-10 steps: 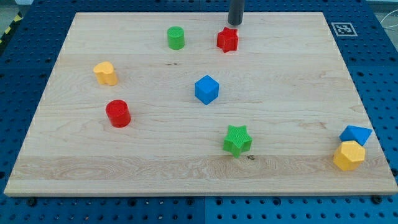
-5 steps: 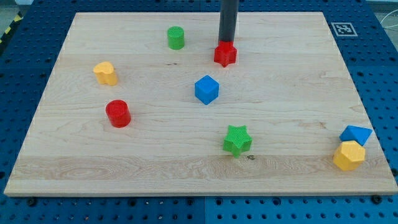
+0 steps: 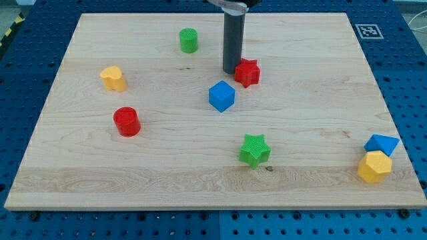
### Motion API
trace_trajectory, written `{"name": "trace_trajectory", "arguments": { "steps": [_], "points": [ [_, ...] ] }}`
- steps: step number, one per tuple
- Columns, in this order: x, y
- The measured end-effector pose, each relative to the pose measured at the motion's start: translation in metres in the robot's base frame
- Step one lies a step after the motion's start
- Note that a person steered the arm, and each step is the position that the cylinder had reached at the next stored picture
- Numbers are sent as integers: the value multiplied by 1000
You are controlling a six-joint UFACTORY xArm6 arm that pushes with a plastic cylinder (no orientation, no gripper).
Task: Slide the red star towards center right
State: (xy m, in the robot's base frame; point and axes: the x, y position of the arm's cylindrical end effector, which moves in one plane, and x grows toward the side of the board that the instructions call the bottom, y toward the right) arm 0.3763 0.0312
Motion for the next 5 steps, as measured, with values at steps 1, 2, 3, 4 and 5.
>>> {"name": "trace_trajectory", "arguments": {
  "steps": [1, 2, 3, 4, 5],
  "points": [
    [22, 10],
    [27, 35],
    [22, 69],
    [11, 102],
    [6, 122]
  ]
}}
